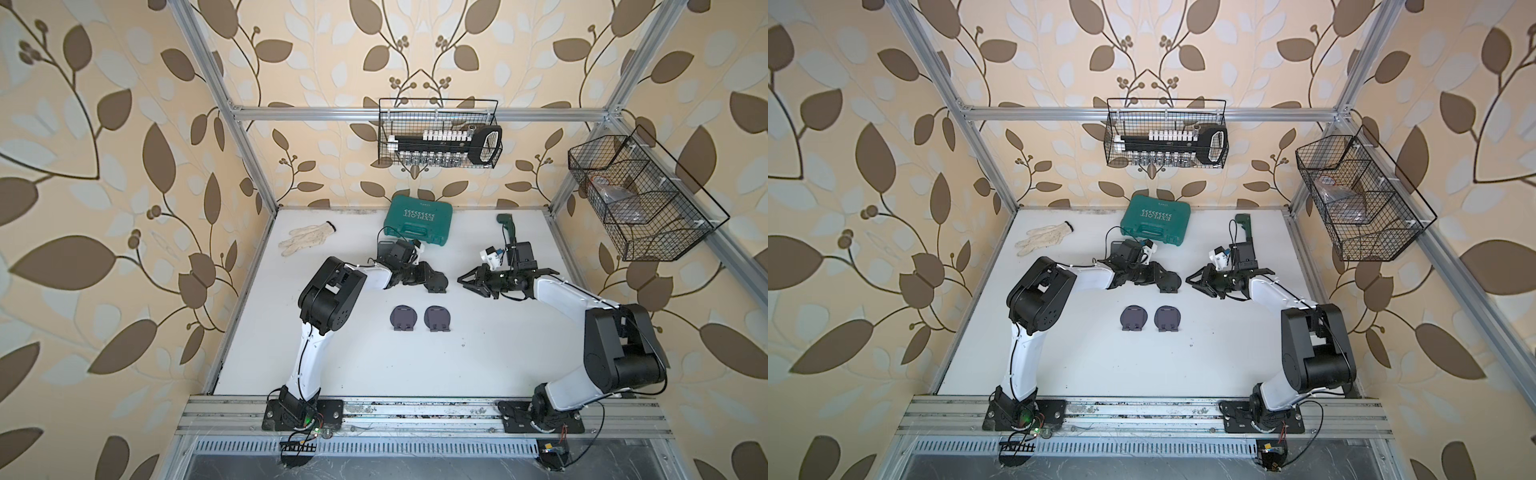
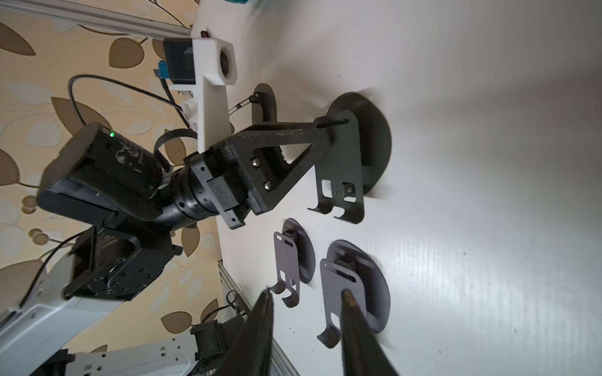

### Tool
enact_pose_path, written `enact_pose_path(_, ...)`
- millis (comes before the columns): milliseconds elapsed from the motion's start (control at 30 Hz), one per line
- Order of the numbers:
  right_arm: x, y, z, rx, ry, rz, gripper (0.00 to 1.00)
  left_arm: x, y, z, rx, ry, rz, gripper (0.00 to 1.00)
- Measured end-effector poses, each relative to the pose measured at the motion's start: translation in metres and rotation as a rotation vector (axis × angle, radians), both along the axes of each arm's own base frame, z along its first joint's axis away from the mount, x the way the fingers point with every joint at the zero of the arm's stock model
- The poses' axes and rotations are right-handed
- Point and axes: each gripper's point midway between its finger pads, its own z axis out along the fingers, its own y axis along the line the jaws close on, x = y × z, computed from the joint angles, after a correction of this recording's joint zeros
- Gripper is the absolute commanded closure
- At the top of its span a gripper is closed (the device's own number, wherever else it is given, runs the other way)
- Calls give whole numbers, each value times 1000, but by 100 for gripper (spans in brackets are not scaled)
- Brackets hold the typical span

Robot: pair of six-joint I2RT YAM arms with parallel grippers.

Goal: Open the phone stand
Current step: Pick up the phone stand at the center of the board.

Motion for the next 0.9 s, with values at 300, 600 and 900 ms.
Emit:
enact_pose_path(300, 3, 10, -38, -4, 64, 26, 77, -1, -15, 22, -88, 13, -48, 100)
enact_pose_path(600, 4, 6, -34, 5, 60, 17, 78, -1, -24, 30, -102, -13, -72, 100)
enact_pose_path(900, 1, -21, 37, 21, -98, -49, 77, -7, -22, 37, -102, 29, -67, 100)
